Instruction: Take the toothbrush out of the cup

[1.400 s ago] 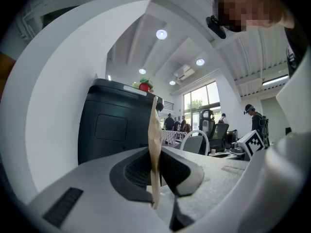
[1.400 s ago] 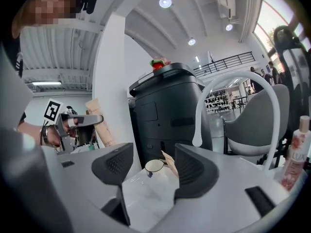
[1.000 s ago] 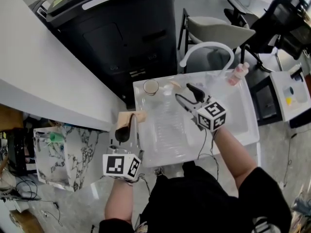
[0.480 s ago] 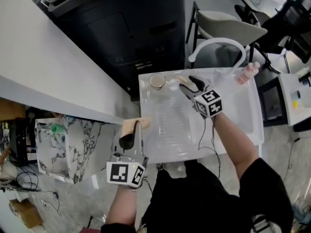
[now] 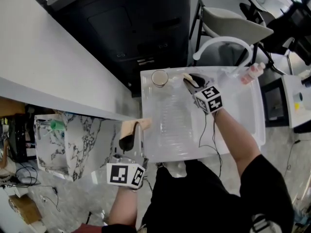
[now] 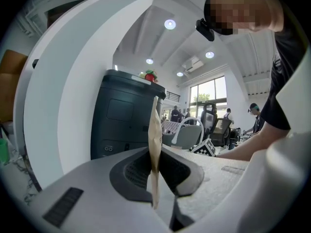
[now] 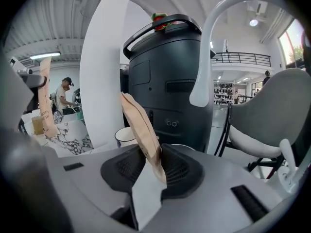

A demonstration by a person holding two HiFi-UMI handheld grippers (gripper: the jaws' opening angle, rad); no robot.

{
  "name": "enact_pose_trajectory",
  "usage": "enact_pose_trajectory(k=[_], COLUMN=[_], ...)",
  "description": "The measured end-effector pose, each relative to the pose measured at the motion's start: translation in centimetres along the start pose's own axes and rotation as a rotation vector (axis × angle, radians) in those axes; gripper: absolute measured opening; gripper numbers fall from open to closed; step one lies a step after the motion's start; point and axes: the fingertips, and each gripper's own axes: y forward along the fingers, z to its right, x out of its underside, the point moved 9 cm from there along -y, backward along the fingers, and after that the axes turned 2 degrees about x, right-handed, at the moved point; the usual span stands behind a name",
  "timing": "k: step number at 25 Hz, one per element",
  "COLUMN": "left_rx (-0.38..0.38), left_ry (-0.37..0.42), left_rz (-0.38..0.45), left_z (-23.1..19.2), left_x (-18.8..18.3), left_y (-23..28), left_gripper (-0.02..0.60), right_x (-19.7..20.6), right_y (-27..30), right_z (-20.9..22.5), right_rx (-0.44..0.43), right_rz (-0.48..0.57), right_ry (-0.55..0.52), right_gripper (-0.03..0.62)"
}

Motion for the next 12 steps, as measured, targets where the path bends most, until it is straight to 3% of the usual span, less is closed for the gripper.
enact_pose_trajectory(k=[7, 12], left_rx=[0.003, 0.015], left_ry=[-0.002, -0.002], left_rz=[-0.003, -0.01], left_z=[-0.4, -0.4], left_x=[0.1, 0.2], left_y=[0.0, -0.1], left_gripper=[0.034, 0.034], right_x=[-0.5, -1.2], right_y=[-0.3, -1.2], right_z=[0.3, 0.4], right_rx=[0.044, 0.067], right_rz=[0.017, 0.054], right_ry=[-0.026, -0.034], right_gripper=[0.04, 0.031])
